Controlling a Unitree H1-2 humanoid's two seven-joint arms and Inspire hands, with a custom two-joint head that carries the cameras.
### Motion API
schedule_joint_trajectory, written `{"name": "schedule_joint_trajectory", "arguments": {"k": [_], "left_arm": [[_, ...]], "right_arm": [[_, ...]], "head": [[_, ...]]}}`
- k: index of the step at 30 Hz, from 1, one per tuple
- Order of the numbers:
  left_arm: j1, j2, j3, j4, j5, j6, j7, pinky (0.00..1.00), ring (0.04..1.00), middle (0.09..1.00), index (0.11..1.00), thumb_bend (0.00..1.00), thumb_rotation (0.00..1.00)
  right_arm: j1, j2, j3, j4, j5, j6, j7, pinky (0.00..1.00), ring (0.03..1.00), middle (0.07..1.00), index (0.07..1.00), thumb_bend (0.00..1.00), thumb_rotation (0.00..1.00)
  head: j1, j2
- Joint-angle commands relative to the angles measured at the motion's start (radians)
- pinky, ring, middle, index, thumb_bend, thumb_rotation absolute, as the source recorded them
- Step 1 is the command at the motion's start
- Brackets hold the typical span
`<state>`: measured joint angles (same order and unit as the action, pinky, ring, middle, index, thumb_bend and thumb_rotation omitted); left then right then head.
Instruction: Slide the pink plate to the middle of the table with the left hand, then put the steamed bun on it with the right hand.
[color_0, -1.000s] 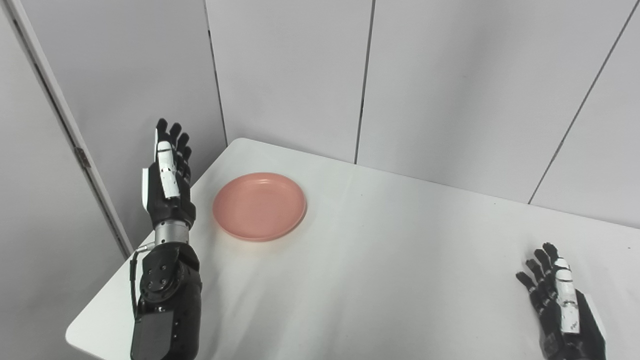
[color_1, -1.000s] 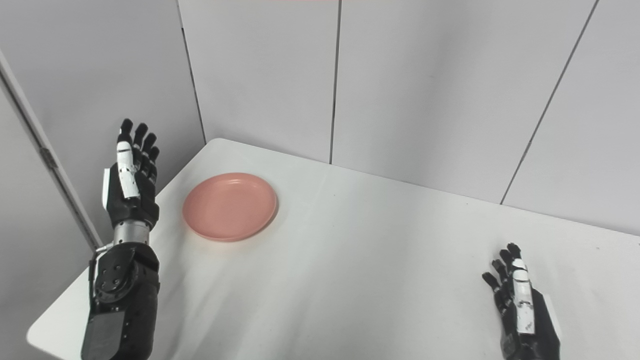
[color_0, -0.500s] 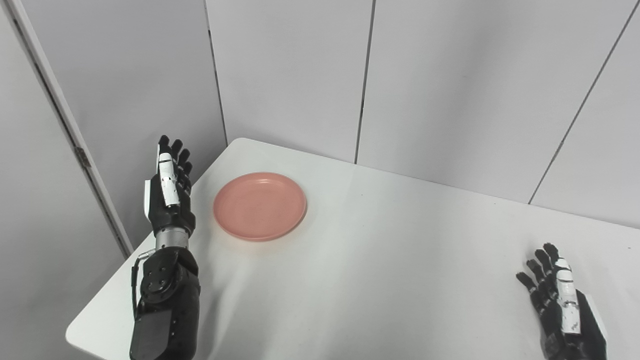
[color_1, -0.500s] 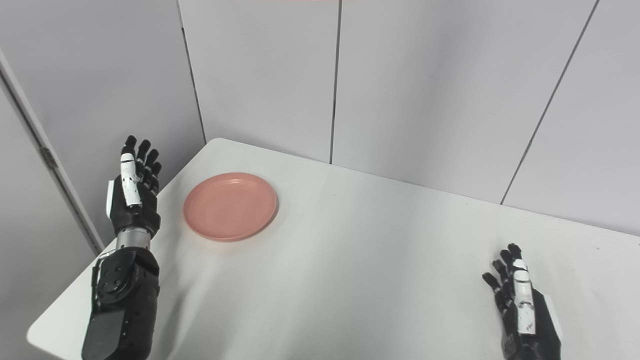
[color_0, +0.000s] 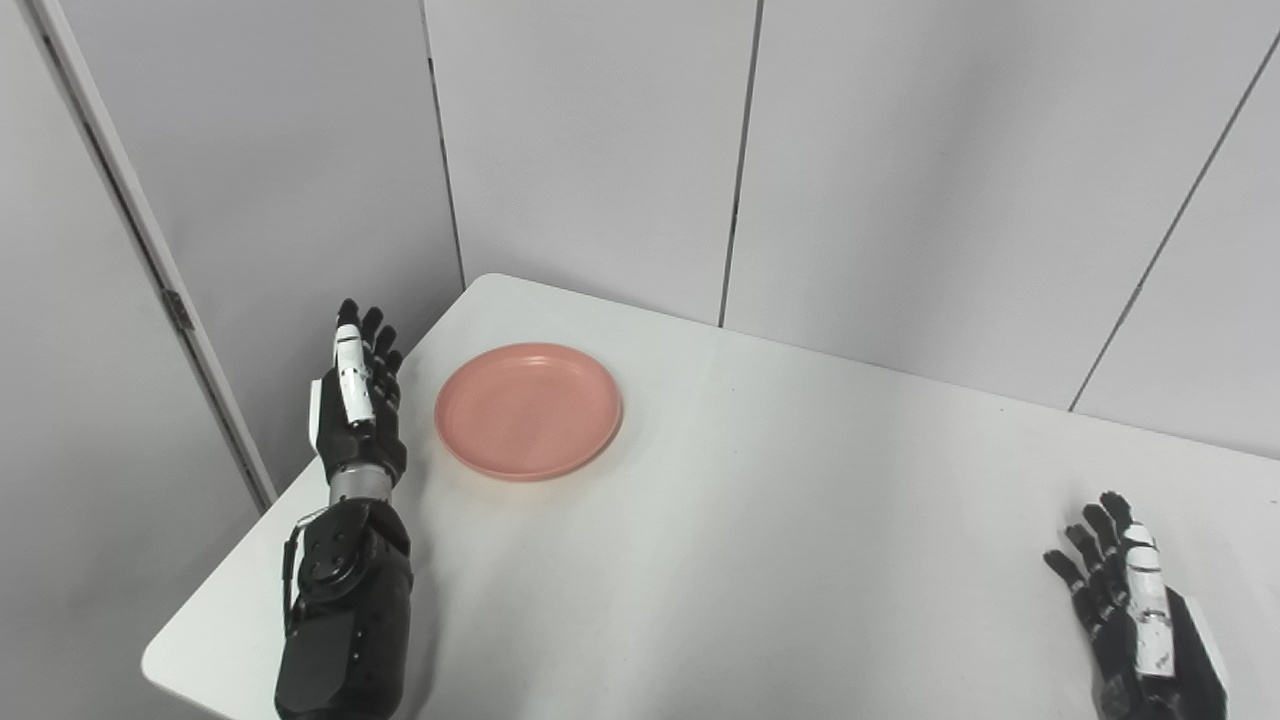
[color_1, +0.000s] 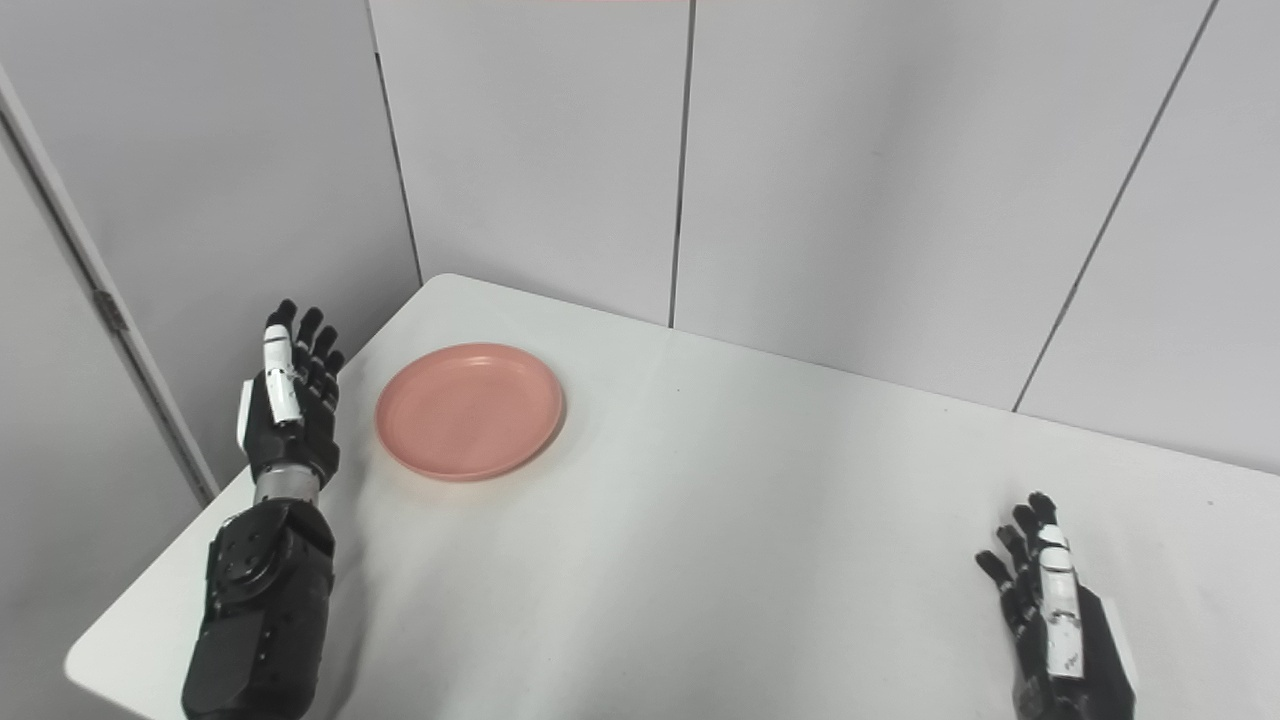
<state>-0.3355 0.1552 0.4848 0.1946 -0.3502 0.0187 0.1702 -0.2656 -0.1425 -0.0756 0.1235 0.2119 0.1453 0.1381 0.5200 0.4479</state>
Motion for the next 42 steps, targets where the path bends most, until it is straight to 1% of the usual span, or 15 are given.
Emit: {"name": "schedule_joint_trajectory", "arguments": {"k": [1, 8, 16, 18, 25, 31, 33, 36, 38, 42], "left_arm": [[-0.04, 0.028, -0.003, -0.014, 0.0, -0.024, 0.001, 1.0, 0.968, 0.972, 0.987, 0.43, 1.0], [-0.05, 0.022, 0.003, 0.042, -0.012, -0.018, 0.011, 0.99, 0.949, 0.958, 0.973, 0.41, 1.0], [-0.055, 0.027, 0.003, 0.109, -0.027, -0.051, -0.003, 0.97, 0.948, 0.955, 0.969, 0.41, 1.0], [-0.056, 0.028, 0.001, 0.126, -0.028, -0.055, -0.008, 0.96, 0.946, 0.954, 0.965, 0.41, 1.0], [-0.062, 0.035, -0.014, 0.187, -0.015, -0.058, -0.006, 0.95, 0.945, 0.954, 0.962, 0.41, 1.0], [-0.081, 0.029, -0.034, 0.258, -0.031, -0.081, -0.04, 0.97, 0.948, 0.96, 0.972, 0.41, 1.0], [-0.088, 0.025, -0.043, 0.278, -0.027, -0.089, -0.046, 0.96, 0.939, 0.954, 0.964, 0.41, 1.0], [-0.09, 0.022, -0.051, 0.291, -0.03, -0.093, -0.051, 0.95, 0.929, 0.949, 0.96, 0.41, 1.0], [-0.092, 0.017, -0.048, 0.292, -0.05, -0.089, -0.063, 0.96, 0.936, 0.953, 0.963, 0.41, 1.0], [-0.095, 0.011, -0.058, 0.3, -0.049, -0.08, -0.068, 0.94, 0.934, 0.949, 0.962, 0.41, 1.0]], "right_arm": [[0.025, -0.01, -0.007, 0.008, -0.002, 0.064, -0.009, 1.0, 1.0, 1.0, 1.0, 0.07, 1.0], [0.025, -0.01, -0.006, 0.001, -0.009, 0.072, -0.017, 1.0, 1.0, 1.0, 1.0, 0.07, 1.0], [0.025, -0.01, -0.004, 0.01, -0.009, 0.056, -0.01, 1.0, 1.0, 1.0, 1.0, 0.06, 1.0], [0.024, -0.006, -0.005, 0.004, -0.008, 0.07, -0.016, 1.0, 1.0, 1.0, 1.0, 0.07, 1.0], [0.025, -0.009, 0.002, 0.014, -0.011, 0.054, -0.006, 1.0, 1.0, 1.0, 1.0, 0.07, 1.0], [0.027, -0.003, 0.007, 0.004, -0.019, 0.057, -0.015, 1.0, 1.0, 1.0, 1.0, 0.07, 1.0], [0.028, -0.001, 0.007, 0.004, -0.019, 0.058, -0.015, 1.0, 1.0, 1.0, 1.0, 0.07, 1.0], [0.029, 0.004, 0.007, -0.008, -0.022, 0.075, -0.026, 1.0, 1.0, 1.0, 1.0, 0.07, 1.0], [0.03, 0.006, 0.008, -0.011, -0.024, 0.077, -0.031, 1.0, 1.0, 1.0, 1.0, 0.07, 1.0], [0.032, 0.004, 0.013, -0.002, -0.026, 0.058, -0.029, 1.0, 1.0, 1.0, 1.0, 0.07, 1.0]], "head": [[0.0, 0.001], [0.001, 0.001], [-0.001, 0.001], [-0.003, -0.001], [-0.009, 0.0], [-0.017, -0.006], [-0.021, -0.006], [-0.027, -0.005], [-0.03, -0.005], [-0.036, -0.004]]}}
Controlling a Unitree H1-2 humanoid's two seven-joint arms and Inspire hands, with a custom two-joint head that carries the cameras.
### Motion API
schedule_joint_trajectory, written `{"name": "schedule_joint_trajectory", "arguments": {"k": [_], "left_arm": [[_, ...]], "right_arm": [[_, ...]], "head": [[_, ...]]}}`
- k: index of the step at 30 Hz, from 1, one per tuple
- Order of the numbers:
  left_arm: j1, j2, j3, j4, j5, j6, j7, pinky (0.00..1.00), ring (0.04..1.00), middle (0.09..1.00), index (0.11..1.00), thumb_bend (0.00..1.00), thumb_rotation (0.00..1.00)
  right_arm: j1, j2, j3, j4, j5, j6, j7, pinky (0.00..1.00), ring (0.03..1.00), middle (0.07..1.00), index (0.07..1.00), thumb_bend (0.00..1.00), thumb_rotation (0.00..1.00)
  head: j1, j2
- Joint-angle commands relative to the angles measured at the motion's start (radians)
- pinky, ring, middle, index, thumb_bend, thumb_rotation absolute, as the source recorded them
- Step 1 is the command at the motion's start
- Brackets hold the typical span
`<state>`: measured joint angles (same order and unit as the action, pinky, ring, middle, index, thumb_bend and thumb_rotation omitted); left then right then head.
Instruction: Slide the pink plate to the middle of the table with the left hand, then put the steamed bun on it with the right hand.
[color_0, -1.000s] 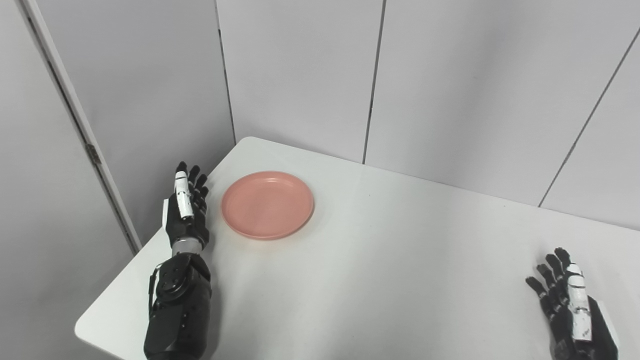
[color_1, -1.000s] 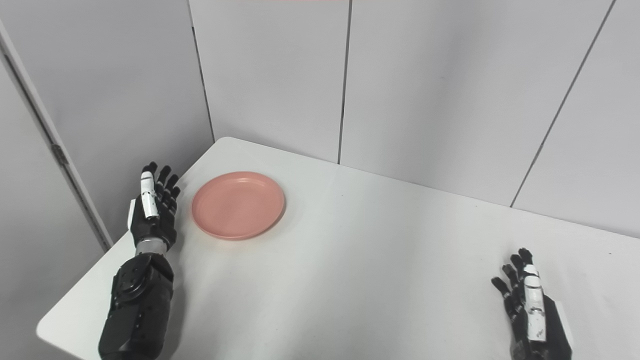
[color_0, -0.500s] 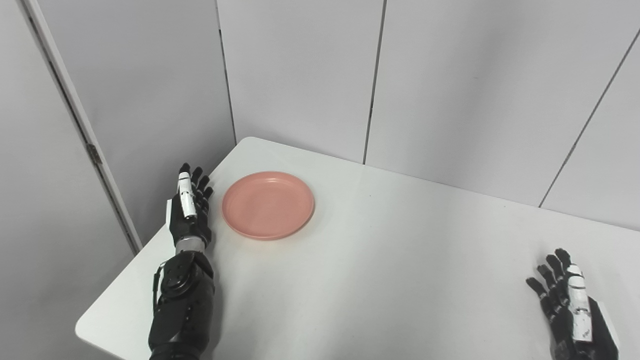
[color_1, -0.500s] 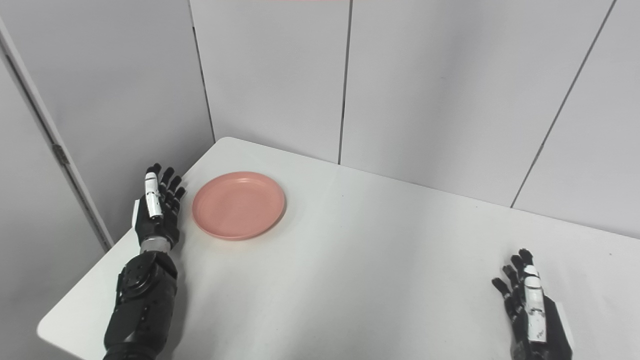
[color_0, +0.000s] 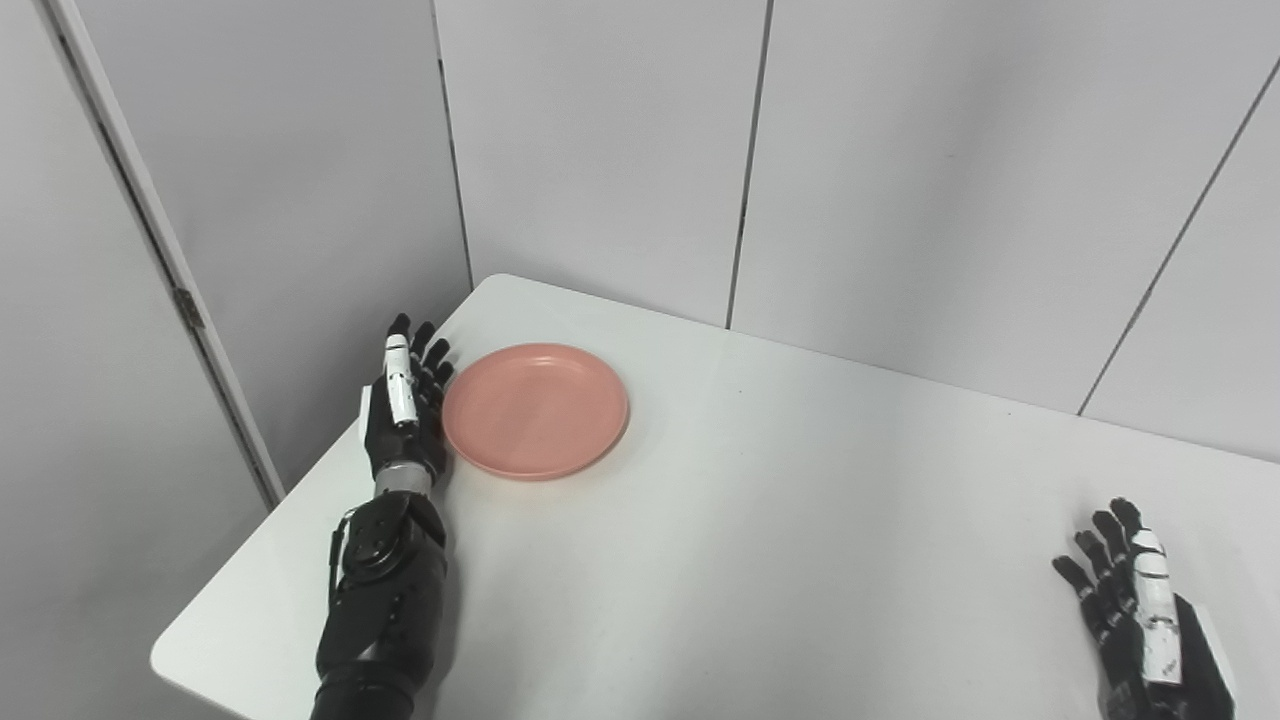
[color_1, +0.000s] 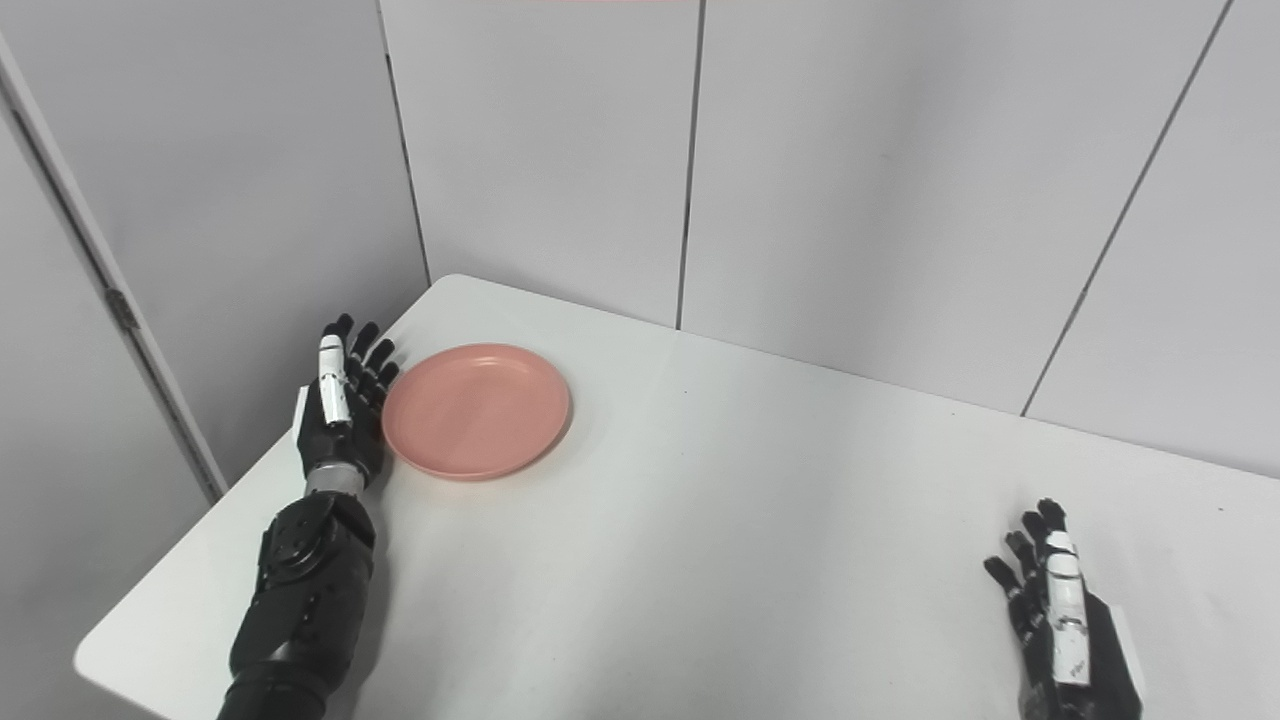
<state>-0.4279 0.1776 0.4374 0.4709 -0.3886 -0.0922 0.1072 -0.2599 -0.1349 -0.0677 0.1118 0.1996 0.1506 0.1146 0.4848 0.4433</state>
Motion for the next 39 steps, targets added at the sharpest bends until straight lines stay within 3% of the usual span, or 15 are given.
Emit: {"name": "schedule_joint_trajectory", "arguments": {"k": [1, 16, 39], "left_arm": [[-0.003, -0.013, -0.013, 0.024, -0.014, 0.039, -0.009, 0.93, 0.935, 0.95, 0.964, 0.41, 1.0], [-0.013, -0.058, -0.121, 0.04, 0.006, 0.083, -0.073, 0.93, 0.934, 0.941, 0.948, 0.42, 1.0], [0.026, -0.147, -0.295, -0.003, 0.046, 0.172, -0.168, 0.95, 0.935, 0.941, 0.949, 0.43, 1.0]], "right_arm": [[0.027, -0.003, 0.005, 0.008, -0.014, 0.055, -0.005, 1.0, 1.0, 1.0, 1.0, 0.07, 1.0], [0.032, 0.002, 0.012, -0.013, -0.016, 0.079, -0.01, 1.0, 1.0, 1.0, 1.0, 0.08, 1.0], [0.014, -0.001, 0.016, 0.124, -0.028, -0.048, 0.031, 1.0, 1.0, 1.0, 1.0, 0.16, 1.0]], "head": [[-0.001, 0.001], [-0.046, 0.007], [-0.188, 0.034]]}}
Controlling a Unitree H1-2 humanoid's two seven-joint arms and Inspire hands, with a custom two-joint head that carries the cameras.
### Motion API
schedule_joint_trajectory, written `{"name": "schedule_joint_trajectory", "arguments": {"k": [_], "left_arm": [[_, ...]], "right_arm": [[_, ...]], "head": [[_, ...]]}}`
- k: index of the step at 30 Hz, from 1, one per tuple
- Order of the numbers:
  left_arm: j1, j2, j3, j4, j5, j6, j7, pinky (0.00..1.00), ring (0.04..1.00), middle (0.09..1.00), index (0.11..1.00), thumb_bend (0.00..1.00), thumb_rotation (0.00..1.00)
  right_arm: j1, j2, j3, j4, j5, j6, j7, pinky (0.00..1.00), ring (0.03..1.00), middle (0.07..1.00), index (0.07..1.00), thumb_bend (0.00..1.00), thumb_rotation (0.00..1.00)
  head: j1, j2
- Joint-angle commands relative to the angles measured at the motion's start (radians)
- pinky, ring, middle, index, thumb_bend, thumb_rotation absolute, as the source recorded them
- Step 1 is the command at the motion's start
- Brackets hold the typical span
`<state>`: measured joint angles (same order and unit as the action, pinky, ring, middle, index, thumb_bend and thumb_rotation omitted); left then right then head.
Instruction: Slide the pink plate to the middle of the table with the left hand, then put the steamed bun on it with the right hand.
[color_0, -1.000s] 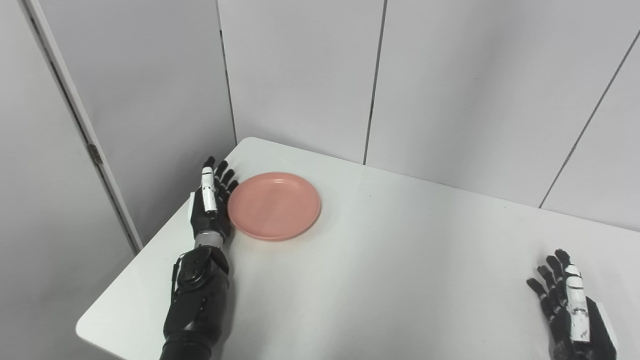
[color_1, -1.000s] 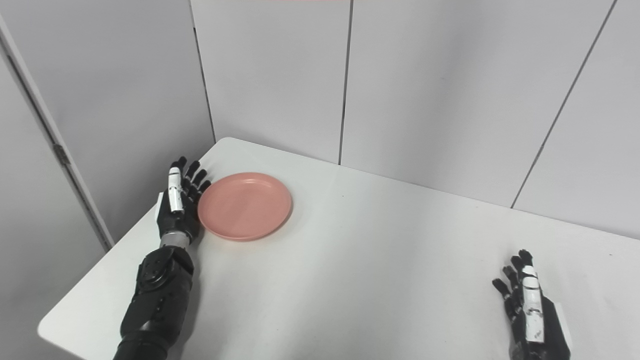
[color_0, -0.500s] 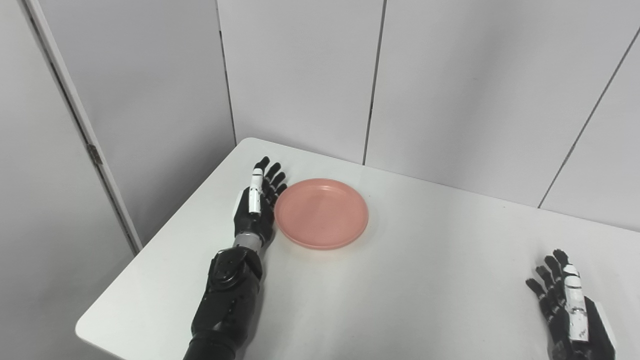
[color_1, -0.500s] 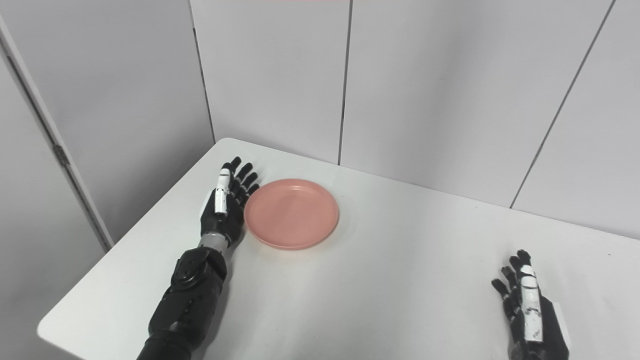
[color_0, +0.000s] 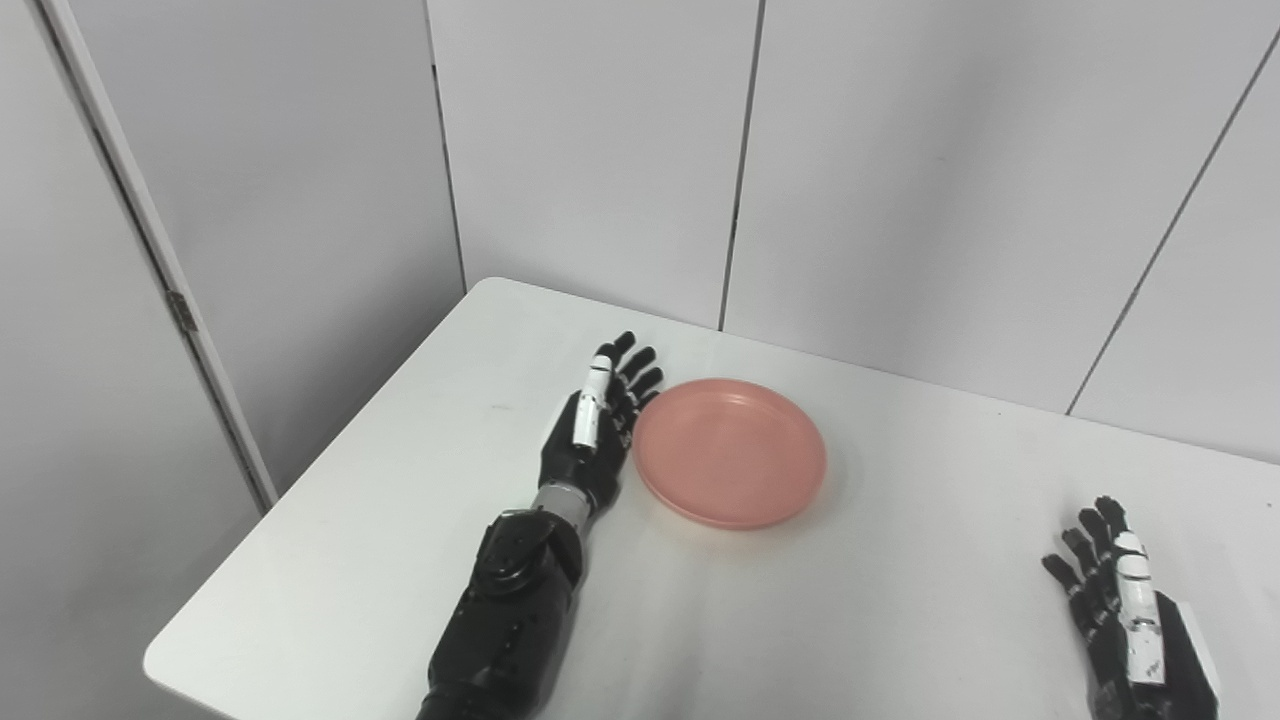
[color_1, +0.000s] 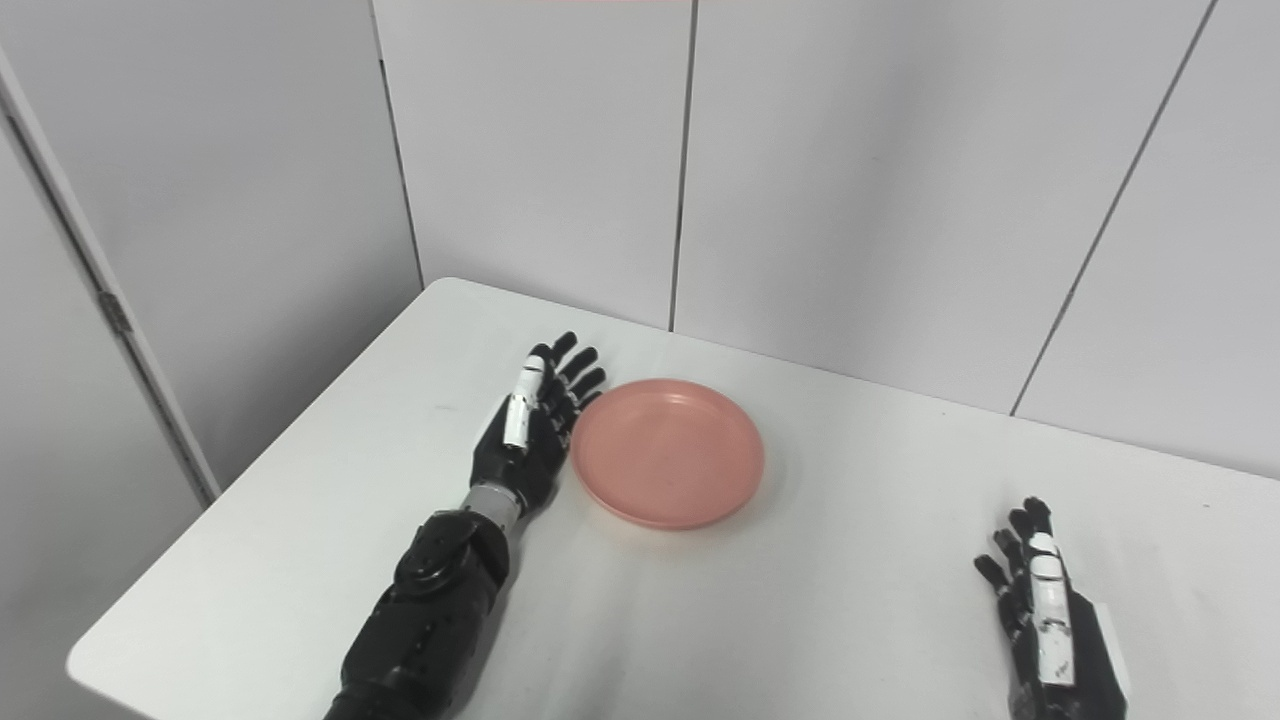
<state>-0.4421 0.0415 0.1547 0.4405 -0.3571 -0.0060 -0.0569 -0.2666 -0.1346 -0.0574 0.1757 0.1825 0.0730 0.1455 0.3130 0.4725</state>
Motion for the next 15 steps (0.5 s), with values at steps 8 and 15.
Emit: {"name": "schedule_joint_trajectory", "arguments": {"k": [8, 15], "left_arm": [[0.073, -0.027, -0.076, -0.036, 0.031, 0.149, -0.045, 0.97, 0.953, 0.957, 0.965, 0.4, 1.0], [0.092, -0.028, -0.118, -0.044, 0.028, 0.174, -0.102, 0.99, 0.967, 0.976, 0.981, 0.39, 1.0]], "right_arm": [[0.023, 0.01, 0.016, 0.067, -0.028, 0.021, -0.01, 1.0, 0.999, 0.996, 0.998, 0.2, 1.0], [0.023, 0.026, 0.024, 0.077, -0.043, 0.006, -0.023, 1.0, 1.0, 0.994, 0.993, 0.24, 1.0]], "head": [[-0.074, 0.016], [-0.153, 0.03]]}}
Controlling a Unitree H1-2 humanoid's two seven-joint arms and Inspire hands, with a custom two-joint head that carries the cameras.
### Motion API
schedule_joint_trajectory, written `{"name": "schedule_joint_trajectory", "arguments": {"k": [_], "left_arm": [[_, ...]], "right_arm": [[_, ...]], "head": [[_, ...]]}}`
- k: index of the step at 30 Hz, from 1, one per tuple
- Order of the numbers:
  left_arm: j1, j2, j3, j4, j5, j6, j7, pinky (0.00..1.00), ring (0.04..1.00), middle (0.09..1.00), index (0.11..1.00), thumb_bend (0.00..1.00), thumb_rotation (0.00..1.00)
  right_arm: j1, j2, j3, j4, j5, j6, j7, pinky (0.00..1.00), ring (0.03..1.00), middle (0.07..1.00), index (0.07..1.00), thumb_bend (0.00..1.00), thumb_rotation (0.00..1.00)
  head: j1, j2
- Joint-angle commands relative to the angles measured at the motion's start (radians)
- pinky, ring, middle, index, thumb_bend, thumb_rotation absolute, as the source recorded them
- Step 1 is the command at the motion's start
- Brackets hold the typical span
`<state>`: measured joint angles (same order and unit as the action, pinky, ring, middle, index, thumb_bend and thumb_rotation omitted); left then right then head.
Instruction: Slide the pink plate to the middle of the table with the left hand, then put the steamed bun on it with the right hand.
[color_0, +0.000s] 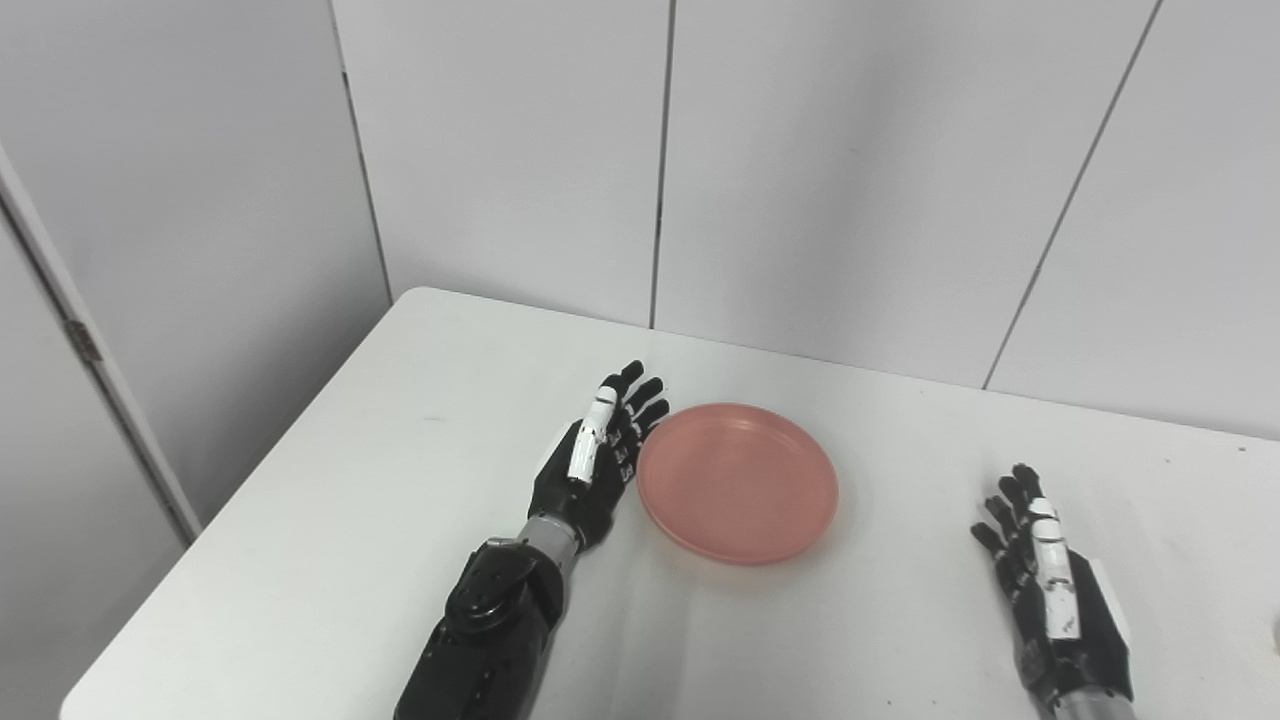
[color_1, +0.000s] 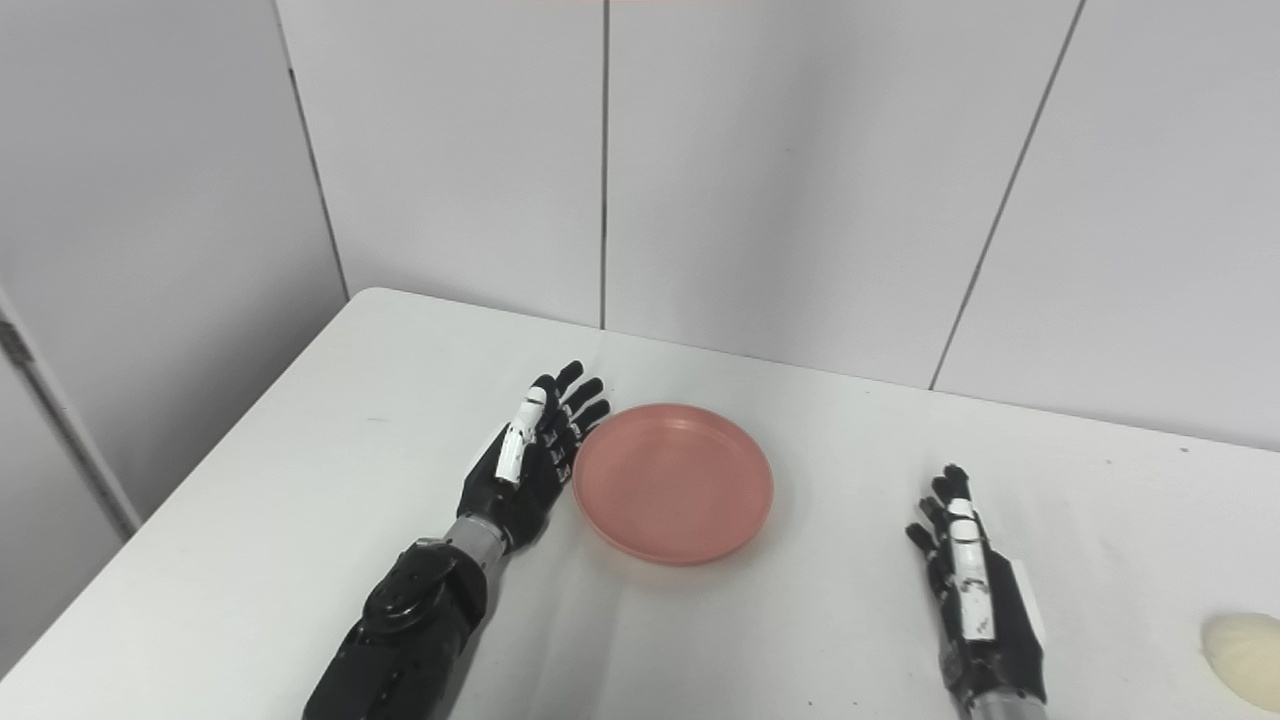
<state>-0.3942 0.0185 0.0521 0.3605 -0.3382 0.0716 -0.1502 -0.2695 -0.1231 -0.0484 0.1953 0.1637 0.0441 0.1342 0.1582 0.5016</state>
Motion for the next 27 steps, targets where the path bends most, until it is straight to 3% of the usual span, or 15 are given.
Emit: {"name": "schedule_joint_trajectory", "arguments": {"k": [1, 9, 27], "left_arm": [[0.046, -0.005, -0.019, 0.036, 0.006, 0.101, -0.018, 1.0, 0.974, 0.982, 0.987, 0.39, 1.0], [0.066, 0.005, -0.046, 0.059, 0.004, 0.113, -0.073, 0.97, 0.948, 0.953, 0.962, 0.41, 1.0], [0.076, 0.026, -0.033, 0.107, -0.014, 0.11, -0.131, 0.98, 0.958, 0.97, 0.978, 0.43, 1.0]], "right_arm": [[0.025, 0.016, 0.016, 0.058, -0.026, 0.038, -0.015, 1.0, 1.0, 0.993, 0.993, 0.26, 1.0], [0.023, 0.04, 0.029, 0.076, -0.052, 0.011, -0.031, 1.0, 0.988, 0.983, 0.983, 0.26, 1.0], [0.021, 0.057, 0.035, 0.072, -0.06, 0.016, -0.041, 1.0, 0.994, 0.99, 0.985, 0.27, 1.0]], "head": [[0.001, 0.001], [-0.085, 0.014], [-0.139, 0.027]]}}
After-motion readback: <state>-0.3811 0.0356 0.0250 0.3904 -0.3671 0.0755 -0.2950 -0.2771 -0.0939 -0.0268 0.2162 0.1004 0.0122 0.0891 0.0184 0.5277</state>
